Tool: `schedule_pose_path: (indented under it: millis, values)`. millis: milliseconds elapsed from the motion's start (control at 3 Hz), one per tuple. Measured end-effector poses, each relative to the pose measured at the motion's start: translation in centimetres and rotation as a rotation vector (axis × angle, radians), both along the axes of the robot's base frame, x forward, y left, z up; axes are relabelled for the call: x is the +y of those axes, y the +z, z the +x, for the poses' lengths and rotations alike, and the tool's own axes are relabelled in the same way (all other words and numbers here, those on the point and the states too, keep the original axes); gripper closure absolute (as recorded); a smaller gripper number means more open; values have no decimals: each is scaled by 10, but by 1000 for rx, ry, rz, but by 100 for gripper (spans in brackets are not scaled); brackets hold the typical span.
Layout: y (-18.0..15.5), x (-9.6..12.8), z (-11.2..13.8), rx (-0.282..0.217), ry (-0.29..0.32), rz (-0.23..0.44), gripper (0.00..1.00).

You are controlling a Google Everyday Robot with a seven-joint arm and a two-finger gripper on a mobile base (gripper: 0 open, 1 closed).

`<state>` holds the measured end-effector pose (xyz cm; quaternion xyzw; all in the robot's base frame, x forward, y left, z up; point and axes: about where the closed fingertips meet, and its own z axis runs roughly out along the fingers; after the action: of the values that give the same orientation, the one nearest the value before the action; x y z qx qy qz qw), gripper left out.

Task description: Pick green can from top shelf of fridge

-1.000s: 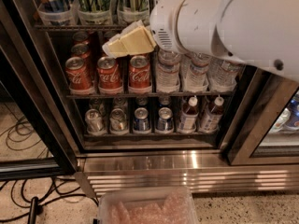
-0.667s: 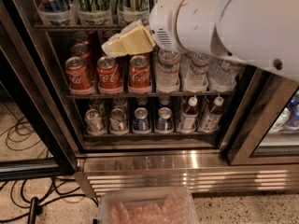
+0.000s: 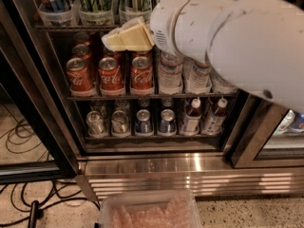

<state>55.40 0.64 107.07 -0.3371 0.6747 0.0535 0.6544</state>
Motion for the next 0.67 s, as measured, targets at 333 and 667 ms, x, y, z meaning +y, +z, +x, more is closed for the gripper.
schedule_pose_path:
  millis: [333, 667]
  values:
    - [3, -13, 2, -53, -67, 64, 0]
    - [1, -19, 10, -70, -110, 146, 0]
